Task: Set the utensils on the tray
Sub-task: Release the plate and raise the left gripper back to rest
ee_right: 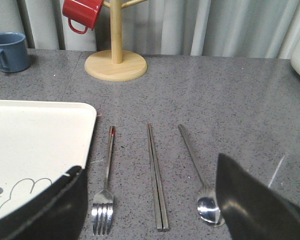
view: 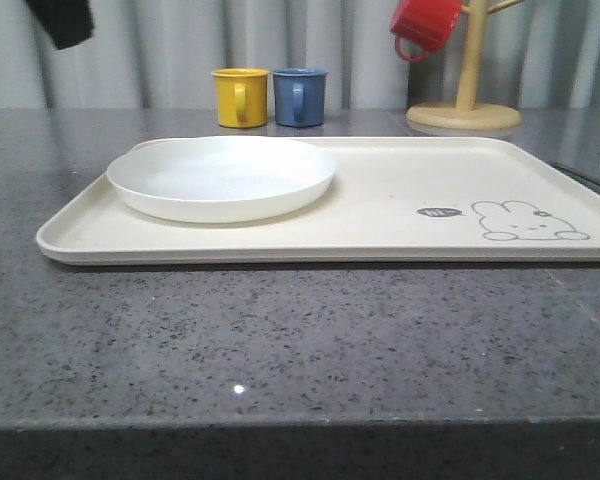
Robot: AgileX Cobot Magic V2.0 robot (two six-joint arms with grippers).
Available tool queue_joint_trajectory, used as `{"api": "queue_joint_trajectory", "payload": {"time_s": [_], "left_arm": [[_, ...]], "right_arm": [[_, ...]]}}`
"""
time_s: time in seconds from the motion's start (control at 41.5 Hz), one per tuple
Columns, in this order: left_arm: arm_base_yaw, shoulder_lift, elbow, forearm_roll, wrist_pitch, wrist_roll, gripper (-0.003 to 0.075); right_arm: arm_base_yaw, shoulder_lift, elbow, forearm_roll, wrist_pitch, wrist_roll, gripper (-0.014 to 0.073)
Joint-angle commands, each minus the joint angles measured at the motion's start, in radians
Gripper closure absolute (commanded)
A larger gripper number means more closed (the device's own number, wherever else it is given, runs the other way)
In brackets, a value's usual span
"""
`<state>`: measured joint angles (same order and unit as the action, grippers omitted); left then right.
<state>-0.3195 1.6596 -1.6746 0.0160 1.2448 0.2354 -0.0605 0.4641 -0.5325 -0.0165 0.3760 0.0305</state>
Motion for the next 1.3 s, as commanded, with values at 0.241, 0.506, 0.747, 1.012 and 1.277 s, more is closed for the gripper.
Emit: {"api": "queue_joint_trajectory", "payload": {"time_s": [0.241, 0.506, 0.747, 1.012, 1.277], "left_arm": [[0.293, -0.199, 0.259, -0.145, -0.169, -0.014, 0.0739], [0.332, -0.429, 0.585, -0.145, -0.518, -0.014, 0.0739], [0.312, -0.734, 0.904, -0.145, -0.914, -0.006, 0.0739], [0.312, -1.116, 1.169, -0.145, -1.061, -0.006, 0.0739], [0.312, -1.442, 1.288, -0.183, -1.059, -0.006, 0.0739]], "right_arm": [[-0.002, 0.011, -0.039, -0.011, -0.081, -0.004, 0.0034], [-0.002, 0.011, -0.039, -0.011, -0.081, -0.004, 0.0034], [-0.002, 0.011, -0.039, -0.011, -0.081, -0.004, 0.0034], [-0.002, 0.011, -0.039, -0.011, -0.081, -0.004, 0.0034], [-0.002, 0.011, -0.039, -0.011, -0.081, -0.004, 0.0034]]}}
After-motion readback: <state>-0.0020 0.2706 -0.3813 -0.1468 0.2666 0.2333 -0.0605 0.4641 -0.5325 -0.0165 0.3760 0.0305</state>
